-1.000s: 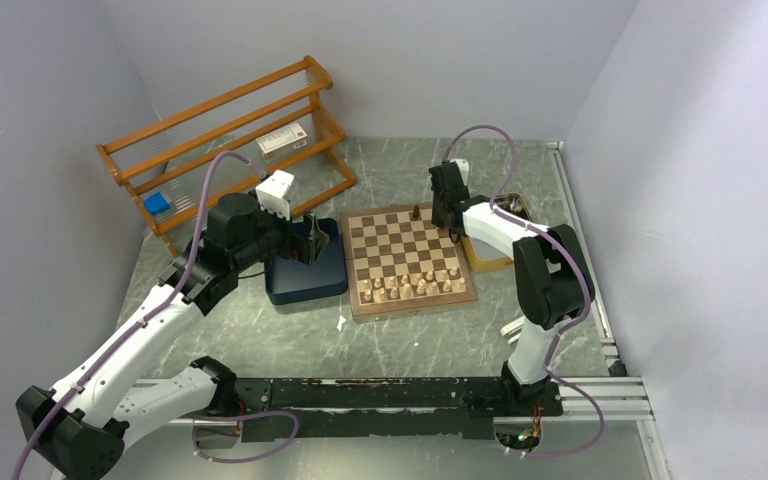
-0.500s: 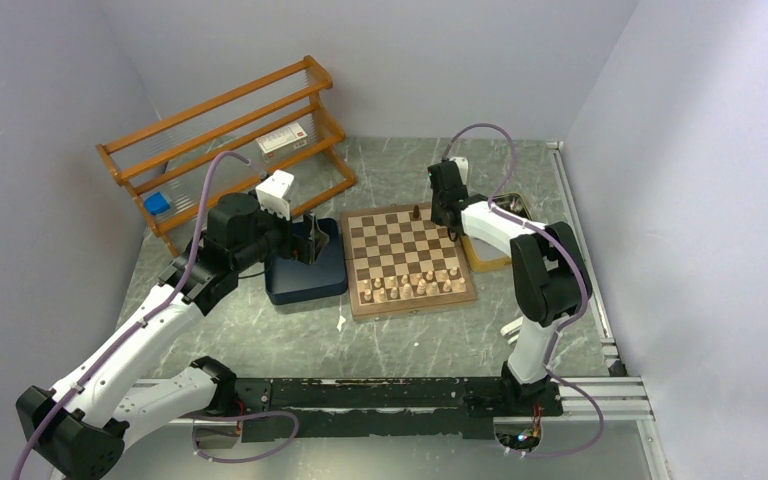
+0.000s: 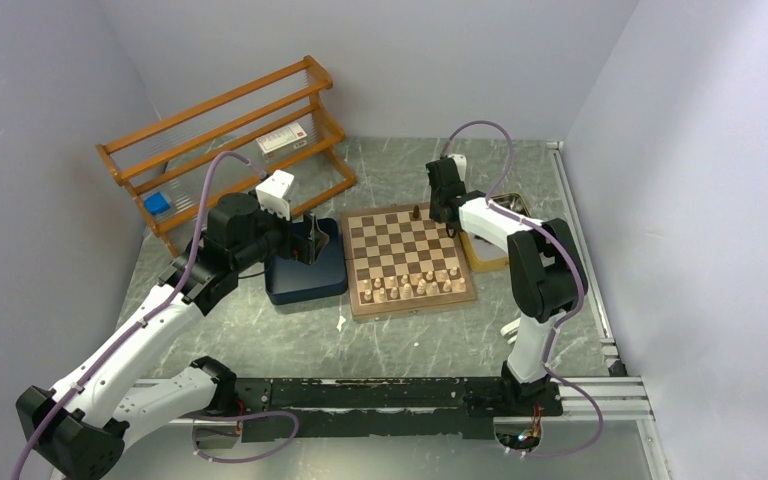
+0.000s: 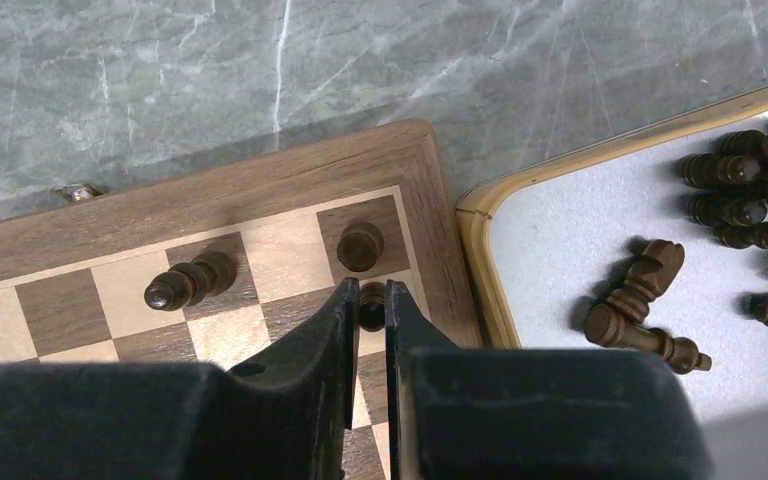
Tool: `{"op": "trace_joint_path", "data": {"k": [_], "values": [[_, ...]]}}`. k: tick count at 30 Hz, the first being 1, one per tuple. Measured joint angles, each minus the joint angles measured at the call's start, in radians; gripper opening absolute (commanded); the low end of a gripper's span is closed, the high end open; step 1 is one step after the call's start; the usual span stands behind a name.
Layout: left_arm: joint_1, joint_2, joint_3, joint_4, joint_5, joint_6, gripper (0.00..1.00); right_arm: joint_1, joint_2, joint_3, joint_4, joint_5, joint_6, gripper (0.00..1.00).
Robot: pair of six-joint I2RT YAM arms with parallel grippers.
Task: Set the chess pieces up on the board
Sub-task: Place the chess piece on the chessboard.
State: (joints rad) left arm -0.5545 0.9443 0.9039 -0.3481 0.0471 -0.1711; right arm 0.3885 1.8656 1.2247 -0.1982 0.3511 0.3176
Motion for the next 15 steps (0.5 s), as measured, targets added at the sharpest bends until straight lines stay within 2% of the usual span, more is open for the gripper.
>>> {"op": "trace_joint_path", "data": {"k": [15], "values": [[0.000, 0.000, 0.000, 0.000, 0.000, 0.000, 0.98, 0.000, 0.000, 0.013, -0.039, -0.001, 0.016, 0.15]]}}
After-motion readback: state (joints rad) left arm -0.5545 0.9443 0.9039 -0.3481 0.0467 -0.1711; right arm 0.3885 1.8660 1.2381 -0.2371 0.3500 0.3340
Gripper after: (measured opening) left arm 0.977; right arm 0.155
